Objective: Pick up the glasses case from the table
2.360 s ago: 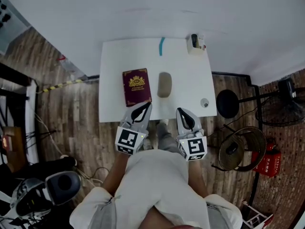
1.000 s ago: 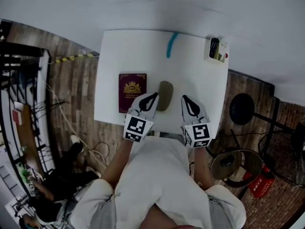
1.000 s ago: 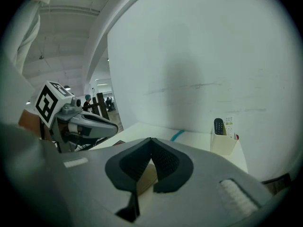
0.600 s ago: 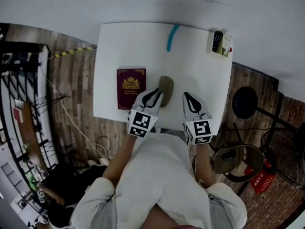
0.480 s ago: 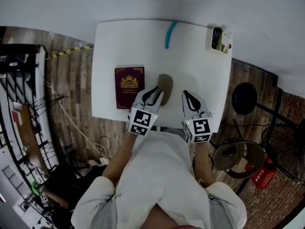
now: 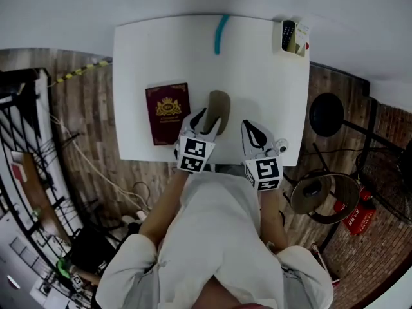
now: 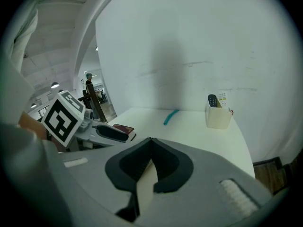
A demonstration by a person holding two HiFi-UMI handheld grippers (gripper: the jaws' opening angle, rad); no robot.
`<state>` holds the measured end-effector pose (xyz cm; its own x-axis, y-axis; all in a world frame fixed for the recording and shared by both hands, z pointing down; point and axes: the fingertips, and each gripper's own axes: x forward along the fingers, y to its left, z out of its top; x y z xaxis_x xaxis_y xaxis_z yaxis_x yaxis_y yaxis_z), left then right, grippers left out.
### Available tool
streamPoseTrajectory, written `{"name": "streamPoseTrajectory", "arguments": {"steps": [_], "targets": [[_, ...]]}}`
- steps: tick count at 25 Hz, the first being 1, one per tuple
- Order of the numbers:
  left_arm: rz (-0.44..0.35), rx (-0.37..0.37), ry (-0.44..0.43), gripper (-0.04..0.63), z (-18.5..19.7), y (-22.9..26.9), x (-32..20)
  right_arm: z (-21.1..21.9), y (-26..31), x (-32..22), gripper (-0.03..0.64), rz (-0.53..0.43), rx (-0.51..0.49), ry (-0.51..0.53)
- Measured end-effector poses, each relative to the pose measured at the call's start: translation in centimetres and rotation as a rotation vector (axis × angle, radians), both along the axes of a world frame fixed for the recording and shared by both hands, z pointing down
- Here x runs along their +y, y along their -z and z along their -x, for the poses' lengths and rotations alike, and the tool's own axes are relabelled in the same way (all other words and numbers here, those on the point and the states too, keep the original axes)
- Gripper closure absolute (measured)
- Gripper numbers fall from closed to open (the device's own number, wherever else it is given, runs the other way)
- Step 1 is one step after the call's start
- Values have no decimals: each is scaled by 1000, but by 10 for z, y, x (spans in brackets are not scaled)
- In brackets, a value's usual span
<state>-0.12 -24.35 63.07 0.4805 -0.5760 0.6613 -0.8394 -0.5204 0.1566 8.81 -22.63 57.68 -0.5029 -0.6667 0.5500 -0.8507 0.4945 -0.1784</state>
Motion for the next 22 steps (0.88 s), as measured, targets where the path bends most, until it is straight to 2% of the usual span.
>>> {"name": "streamPoseTrajectory", "arguments": {"steps": [15,22], "targets": [[80,-63,-4,227,-14,-49,9,-5,-16,19,612,47,3,-15],[106,-119,15,161,-18,-61,11,-13,-20,25,612,57,6,-24]]}}
